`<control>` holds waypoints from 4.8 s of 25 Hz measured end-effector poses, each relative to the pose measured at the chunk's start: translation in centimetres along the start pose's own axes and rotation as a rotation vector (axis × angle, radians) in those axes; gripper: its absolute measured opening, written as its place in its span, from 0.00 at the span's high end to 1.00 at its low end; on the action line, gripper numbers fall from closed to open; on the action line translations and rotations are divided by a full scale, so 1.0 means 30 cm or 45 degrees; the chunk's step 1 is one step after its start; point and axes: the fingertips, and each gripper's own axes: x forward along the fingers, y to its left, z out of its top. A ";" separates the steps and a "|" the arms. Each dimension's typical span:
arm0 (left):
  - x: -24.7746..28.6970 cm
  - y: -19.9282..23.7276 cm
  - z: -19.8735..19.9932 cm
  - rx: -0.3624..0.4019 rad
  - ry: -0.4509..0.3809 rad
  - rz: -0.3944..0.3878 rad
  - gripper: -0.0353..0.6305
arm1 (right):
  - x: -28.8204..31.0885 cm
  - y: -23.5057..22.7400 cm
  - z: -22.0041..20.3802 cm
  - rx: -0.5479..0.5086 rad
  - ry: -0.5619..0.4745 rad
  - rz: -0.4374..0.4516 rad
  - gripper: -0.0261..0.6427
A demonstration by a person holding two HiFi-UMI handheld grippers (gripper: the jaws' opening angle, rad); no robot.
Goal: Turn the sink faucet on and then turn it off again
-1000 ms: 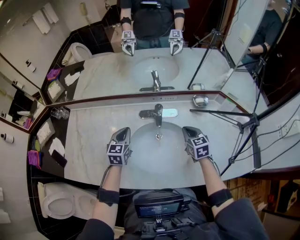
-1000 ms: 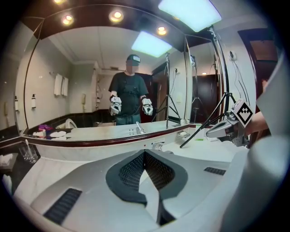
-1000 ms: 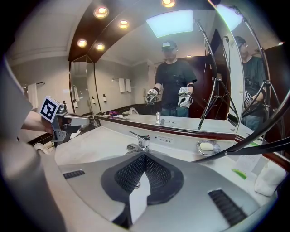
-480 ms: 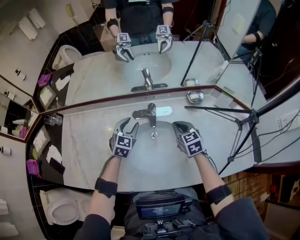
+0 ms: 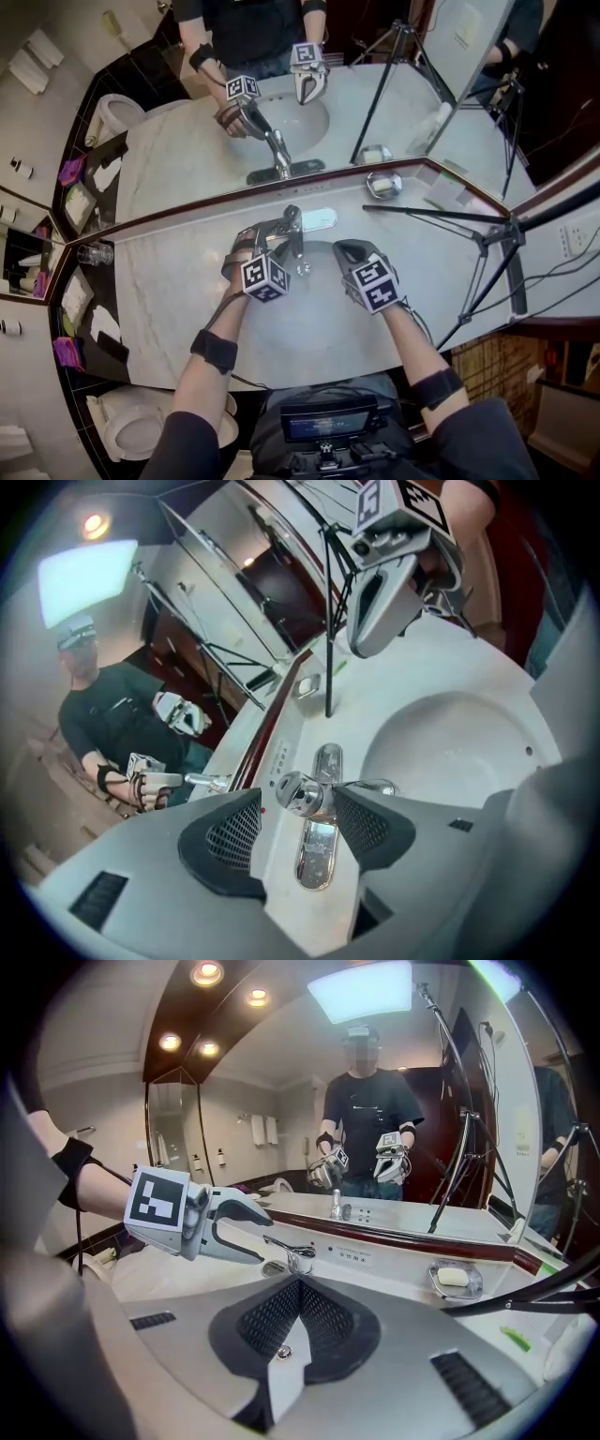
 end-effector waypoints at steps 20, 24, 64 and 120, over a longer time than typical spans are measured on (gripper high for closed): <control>0.060 -0.059 -0.026 0.406 0.091 -0.017 0.60 | 0.015 -0.015 -0.101 0.076 0.056 -0.017 0.93; 0.062 -0.091 -0.046 0.441 0.083 -0.004 0.65 | 0.015 -0.026 -0.111 0.099 0.056 -0.019 0.93; 0.015 -0.131 -0.044 0.305 0.058 0.101 0.75 | 0.013 -0.063 -0.112 0.072 0.039 -0.034 0.93; -0.690 -0.040 -0.160 -1.283 -0.376 0.298 0.95 | -0.223 -0.005 -0.141 0.007 -0.032 -0.065 0.93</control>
